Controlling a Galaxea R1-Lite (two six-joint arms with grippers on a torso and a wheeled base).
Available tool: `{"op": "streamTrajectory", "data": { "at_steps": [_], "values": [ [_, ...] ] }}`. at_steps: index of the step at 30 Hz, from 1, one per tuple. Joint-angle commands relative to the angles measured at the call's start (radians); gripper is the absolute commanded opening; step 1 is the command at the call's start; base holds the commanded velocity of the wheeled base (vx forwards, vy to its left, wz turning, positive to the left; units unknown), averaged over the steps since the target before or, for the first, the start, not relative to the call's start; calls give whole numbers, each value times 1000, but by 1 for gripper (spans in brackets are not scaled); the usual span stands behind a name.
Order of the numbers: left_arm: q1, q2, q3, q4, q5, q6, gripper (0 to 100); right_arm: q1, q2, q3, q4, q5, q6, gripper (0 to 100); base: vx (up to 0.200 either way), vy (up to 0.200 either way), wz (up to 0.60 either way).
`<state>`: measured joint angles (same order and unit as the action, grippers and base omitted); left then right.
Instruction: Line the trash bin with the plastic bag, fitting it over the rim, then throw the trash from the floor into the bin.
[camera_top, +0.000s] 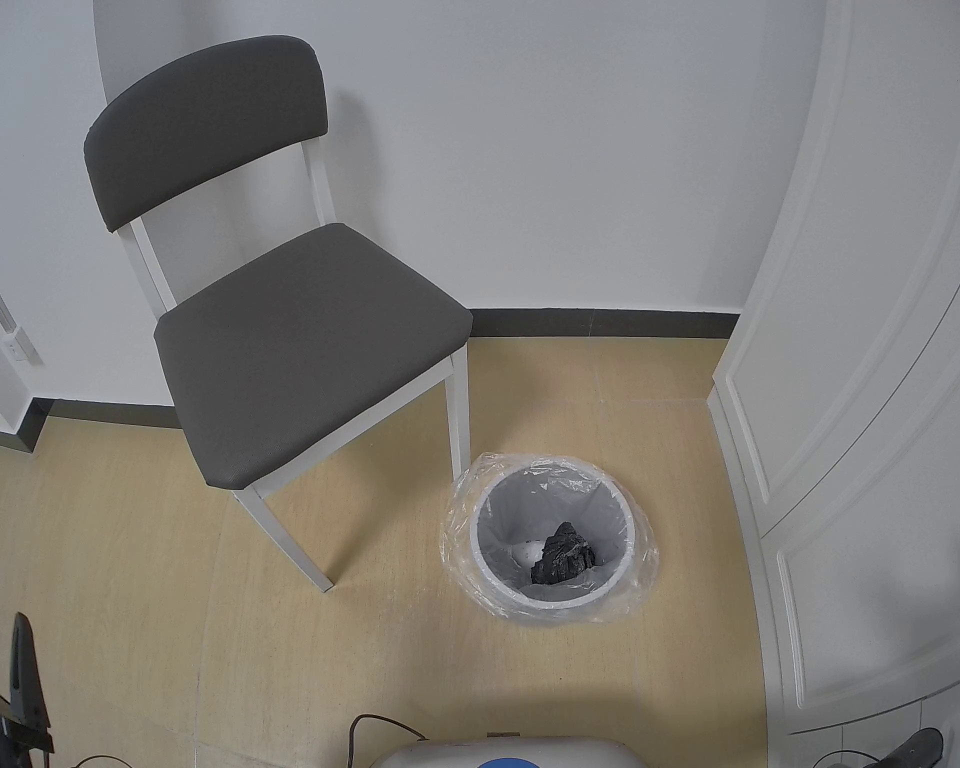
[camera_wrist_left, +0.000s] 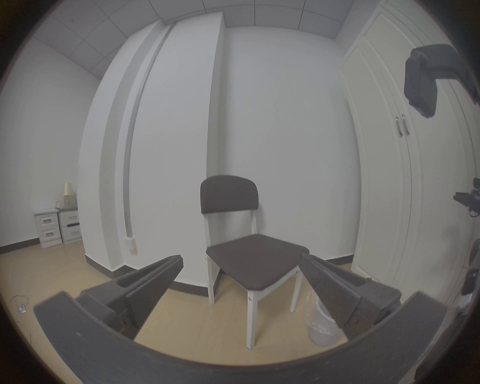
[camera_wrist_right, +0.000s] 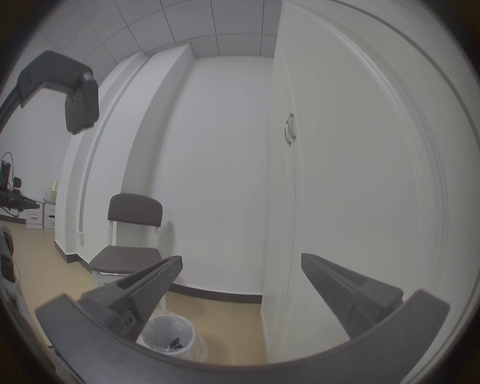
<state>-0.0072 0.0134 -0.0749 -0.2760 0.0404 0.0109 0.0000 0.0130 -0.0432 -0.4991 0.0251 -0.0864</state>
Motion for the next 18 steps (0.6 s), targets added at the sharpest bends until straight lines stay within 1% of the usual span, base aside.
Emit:
{"op": "streamTrajectory", "data": {
  "at_steps": [1, 4, 7, 8, 10, 15, 16, 18],
  "values": [
    [0, -10, 75, -11, 1, -11, 100, 0, -13, 43, 11, 3, 10, 100, 0, 0, 0],
    [0, -10, 75, 21, -1, -37, 100, 0, -13, 43, 53, 3, 8, 100, 0, 0, 0],
    [0, -10, 75, 78, -1, -37, 100, 0, -13, 43, 85, 3, 7, 100, 0, 0, 0],
    [0, -10, 75, 135, 1, -37, 100, 0, -13, 43, 103, 1, 7, 100, 0, 0, 0],
    [0, -10, 75, 173, 3, -37, 100, 0, -13, 43, 125, 1, 8, 100, 0, 0, 0],
    [0, -10, 75, 201, 3, -54, 100, 0, -13, 43, 174, -2, 8, 100, 0, 0, 0],
    [0, -10, 75, 208, 3, -81, 100, 0, -13, 43, 215, -4, 10, 100, 0, 0, 0],
    [0, -10, 75, 215, 4, -89, 100, 0, -13, 43, 237, -4, 10, 100, 0, 0, 0]
  ]
}}
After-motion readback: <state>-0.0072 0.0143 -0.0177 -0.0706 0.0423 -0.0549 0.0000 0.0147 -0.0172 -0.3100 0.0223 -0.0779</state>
